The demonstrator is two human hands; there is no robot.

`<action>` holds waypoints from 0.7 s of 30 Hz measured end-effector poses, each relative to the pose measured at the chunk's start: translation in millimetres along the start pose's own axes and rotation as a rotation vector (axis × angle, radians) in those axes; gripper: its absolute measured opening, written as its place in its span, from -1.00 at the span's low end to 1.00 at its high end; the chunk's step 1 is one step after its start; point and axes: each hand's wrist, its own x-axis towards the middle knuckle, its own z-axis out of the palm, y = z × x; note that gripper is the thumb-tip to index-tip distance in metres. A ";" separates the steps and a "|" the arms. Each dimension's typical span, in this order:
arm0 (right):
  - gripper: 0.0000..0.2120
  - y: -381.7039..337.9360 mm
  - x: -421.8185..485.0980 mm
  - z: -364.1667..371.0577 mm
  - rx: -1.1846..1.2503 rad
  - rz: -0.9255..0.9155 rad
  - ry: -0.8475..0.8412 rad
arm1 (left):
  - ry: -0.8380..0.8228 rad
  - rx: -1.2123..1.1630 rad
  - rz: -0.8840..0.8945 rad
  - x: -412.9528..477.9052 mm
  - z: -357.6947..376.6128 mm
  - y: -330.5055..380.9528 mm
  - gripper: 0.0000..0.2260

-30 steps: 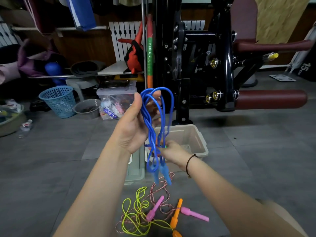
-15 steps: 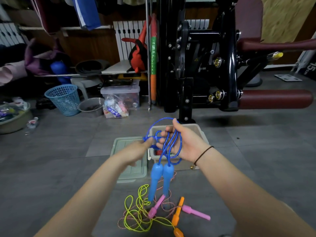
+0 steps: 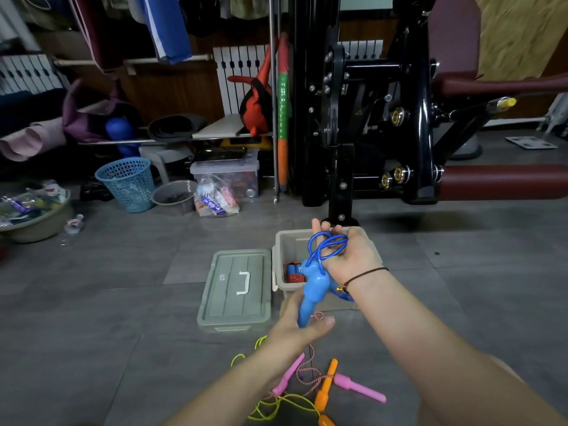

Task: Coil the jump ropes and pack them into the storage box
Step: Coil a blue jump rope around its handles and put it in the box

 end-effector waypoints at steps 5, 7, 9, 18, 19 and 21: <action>-0.56 10.6 -8.8 4.1 -0.021 0.054 -0.036 | 0.134 -0.030 0.105 11.2 -2.4 8.5 -0.39; -0.56 9.6 -7.9 3.0 -0.052 0.050 -0.045 | 0.190 0.025 0.099 16.3 -2.4 12.6 -0.45; -0.56 5.8 -4.1 2.3 -0.088 0.046 -0.044 | 0.219 0.126 0.075 19.3 -4.0 16.6 -0.57; -0.60 -28.7 13.9 -14.0 -1.116 0.067 -0.080 | 0.067 0.167 -0.079 12.0 -61.3 43.9 -0.73; -0.61 -33.8 13.2 -16.3 -1.220 0.070 -0.085 | 0.065 0.163 -0.092 9.7 -73.9 47.8 -0.73; -0.63 -46.2 13.7 -22.8 -1.497 0.046 -0.097 | 0.101 0.032 -0.081 3.6 -98.5 59.0 -0.71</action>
